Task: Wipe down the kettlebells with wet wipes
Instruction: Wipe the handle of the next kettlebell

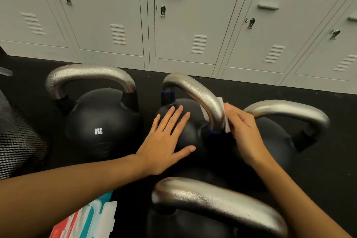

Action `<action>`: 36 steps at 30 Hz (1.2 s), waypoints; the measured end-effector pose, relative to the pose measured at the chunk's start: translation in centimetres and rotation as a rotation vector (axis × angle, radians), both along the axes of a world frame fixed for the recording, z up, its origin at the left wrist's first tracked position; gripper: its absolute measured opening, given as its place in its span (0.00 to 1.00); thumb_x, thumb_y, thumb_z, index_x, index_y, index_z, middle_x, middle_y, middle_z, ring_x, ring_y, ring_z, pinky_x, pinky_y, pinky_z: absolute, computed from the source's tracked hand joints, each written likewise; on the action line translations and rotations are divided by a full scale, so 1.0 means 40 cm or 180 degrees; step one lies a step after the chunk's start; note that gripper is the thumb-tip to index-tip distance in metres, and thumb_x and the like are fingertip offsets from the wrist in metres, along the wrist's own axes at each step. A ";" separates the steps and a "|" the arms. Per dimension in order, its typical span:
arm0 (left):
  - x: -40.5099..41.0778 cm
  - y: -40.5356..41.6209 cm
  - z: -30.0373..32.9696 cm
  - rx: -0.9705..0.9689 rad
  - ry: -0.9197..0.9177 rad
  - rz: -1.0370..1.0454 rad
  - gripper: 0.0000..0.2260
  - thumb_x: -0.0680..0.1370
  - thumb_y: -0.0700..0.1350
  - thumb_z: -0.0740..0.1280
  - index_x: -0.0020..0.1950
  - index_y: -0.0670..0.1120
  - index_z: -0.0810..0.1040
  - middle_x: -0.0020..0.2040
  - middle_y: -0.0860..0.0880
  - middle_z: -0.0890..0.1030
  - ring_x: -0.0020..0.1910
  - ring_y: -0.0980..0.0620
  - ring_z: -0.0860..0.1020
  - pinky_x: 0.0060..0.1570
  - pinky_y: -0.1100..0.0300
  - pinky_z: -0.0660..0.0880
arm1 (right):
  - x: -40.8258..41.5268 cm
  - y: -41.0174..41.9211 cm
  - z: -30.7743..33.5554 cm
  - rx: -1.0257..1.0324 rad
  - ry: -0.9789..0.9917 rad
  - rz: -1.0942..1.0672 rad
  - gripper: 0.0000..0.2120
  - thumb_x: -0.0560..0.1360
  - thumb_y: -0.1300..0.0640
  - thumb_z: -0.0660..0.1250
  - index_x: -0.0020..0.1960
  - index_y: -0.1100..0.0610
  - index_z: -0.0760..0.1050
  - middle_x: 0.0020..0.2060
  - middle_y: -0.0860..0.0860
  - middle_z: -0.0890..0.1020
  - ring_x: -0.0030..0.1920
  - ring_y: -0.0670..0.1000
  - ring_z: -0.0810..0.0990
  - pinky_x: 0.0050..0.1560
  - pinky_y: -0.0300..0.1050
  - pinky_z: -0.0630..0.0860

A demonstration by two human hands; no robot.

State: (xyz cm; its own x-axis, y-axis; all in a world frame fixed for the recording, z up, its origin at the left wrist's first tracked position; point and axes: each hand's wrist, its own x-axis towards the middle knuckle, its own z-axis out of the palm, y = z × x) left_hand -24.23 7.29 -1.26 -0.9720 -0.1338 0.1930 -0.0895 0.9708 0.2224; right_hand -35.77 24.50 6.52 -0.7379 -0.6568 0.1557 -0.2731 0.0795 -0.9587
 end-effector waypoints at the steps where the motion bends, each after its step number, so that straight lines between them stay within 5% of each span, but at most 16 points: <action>1: 0.000 0.000 0.000 -0.0010 0.0000 0.0000 0.36 0.77 0.69 0.46 0.77 0.54 0.35 0.78 0.52 0.36 0.75 0.54 0.31 0.75 0.48 0.38 | 0.002 0.005 -0.002 0.0050 0.0029 -0.0038 0.17 0.84 0.53 0.55 0.48 0.53 0.82 0.39 0.53 0.81 0.43 0.46 0.78 0.51 0.42 0.73; 4: -0.001 -0.001 -0.002 0.0018 0.0035 -0.0014 0.36 0.77 0.68 0.47 0.77 0.54 0.36 0.78 0.52 0.36 0.75 0.54 0.32 0.74 0.48 0.38 | 0.004 -0.007 0.025 0.0091 0.0206 -0.0041 0.15 0.84 0.52 0.57 0.54 0.51 0.82 0.41 0.53 0.82 0.43 0.44 0.79 0.49 0.36 0.74; 9: -0.001 -0.002 -0.002 -0.0007 0.0039 -0.0008 0.35 0.78 0.68 0.47 0.77 0.54 0.36 0.78 0.52 0.36 0.75 0.54 0.32 0.74 0.48 0.38 | -0.022 -0.070 0.090 0.0694 0.0972 0.0063 0.16 0.83 0.50 0.58 0.69 0.45 0.75 0.50 0.34 0.82 0.54 0.37 0.79 0.55 0.30 0.71; 13: 0.000 -0.001 0.001 -0.0001 0.0032 -0.0014 0.36 0.78 0.68 0.48 0.77 0.53 0.36 0.78 0.51 0.36 0.75 0.54 0.32 0.74 0.48 0.38 | -0.048 -0.115 0.110 0.1062 0.0780 0.0125 0.21 0.84 0.46 0.54 0.55 0.57 0.81 0.42 0.55 0.84 0.44 0.55 0.80 0.50 0.51 0.74; 15: 0.000 -0.001 0.001 0.0020 -0.0002 -0.0006 0.36 0.78 0.68 0.48 0.77 0.53 0.36 0.78 0.52 0.36 0.75 0.54 0.31 0.75 0.48 0.37 | -0.043 -0.113 0.099 0.1111 0.0375 0.0053 0.27 0.83 0.43 0.52 0.51 0.64 0.79 0.43 0.63 0.83 0.43 0.60 0.80 0.49 0.53 0.74; 19: 0.000 -0.001 0.005 0.0029 -0.0059 -0.0015 0.36 0.78 0.68 0.48 0.76 0.53 0.34 0.77 0.52 0.34 0.74 0.54 0.30 0.75 0.48 0.37 | -0.023 -0.070 0.064 0.0942 -0.0419 -0.0047 0.29 0.83 0.41 0.47 0.47 0.56 0.83 0.39 0.57 0.86 0.44 0.54 0.85 0.55 0.46 0.77; 22: 0.002 -0.001 0.006 0.0053 -0.0041 -0.0029 0.36 0.78 0.68 0.48 0.77 0.53 0.35 0.78 0.52 0.34 0.74 0.54 0.30 0.75 0.48 0.37 | -0.024 -0.068 0.074 0.0722 -0.0451 -0.0028 0.29 0.84 0.41 0.44 0.51 0.51 0.83 0.39 0.55 0.87 0.43 0.51 0.86 0.50 0.44 0.76; 29: -0.001 -0.003 -0.005 0.0007 0.0041 -0.0032 0.36 0.78 0.68 0.49 0.77 0.53 0.36 0.78 0.52 0.36 0.75 0.54 0.31 0.75 0.47 0.38 | -0.033 -0.147 0.117 0.1076 0.0473 -0.0045 0.28 0.83 0.39 0.44 0.62 0.47 0.79 0.43 0.53 0.84 0.45 0.50 0.82 0.52 0.44 0.73; 33: -0.002 -0.005 -0.006 0.0018 0.0045 -0.0046 0.36 0.78 0.68 0.49 0.77 0.53 0.35 0.78 0.52 0.35 0.75 0.54 0.31 0.75 0.46 0.38 | 0.006 -0.101 0.102 0.0888 0.0939 -0.0100 0.21 0.84 0.44 0.49 0.57 0.49 0.80 0.35 0.53 0.79 0.34 0.45 0.76 0.37 0.35 0.68; 36: -0.003 -0.006 -0.009 0.0020 0.0057 -0.0053 0.36 0.78 0.68 0.49 0.77 0.54 0.35 0.78 0.52 0.35 0.75 0.54 0.31 0.75 0.46 0.38 | 0.018 -0.061 0.090 0.0801 0.1319 -0.0042 0.18 0.83 0.49 0.57 0.71 0.46 0.73 0.51 0.43 0.83 0.51 0.34 0.79 0.51 0.26 0.70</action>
State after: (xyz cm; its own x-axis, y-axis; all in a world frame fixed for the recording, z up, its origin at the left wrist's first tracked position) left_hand -24.35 7.05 -1.62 -0.9706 -0.1189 0.2095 -0.0693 0.9707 0.2300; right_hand -35.05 22.08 10.11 -0.6559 -0.7026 0.2758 -0.6252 0.3010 -0.7201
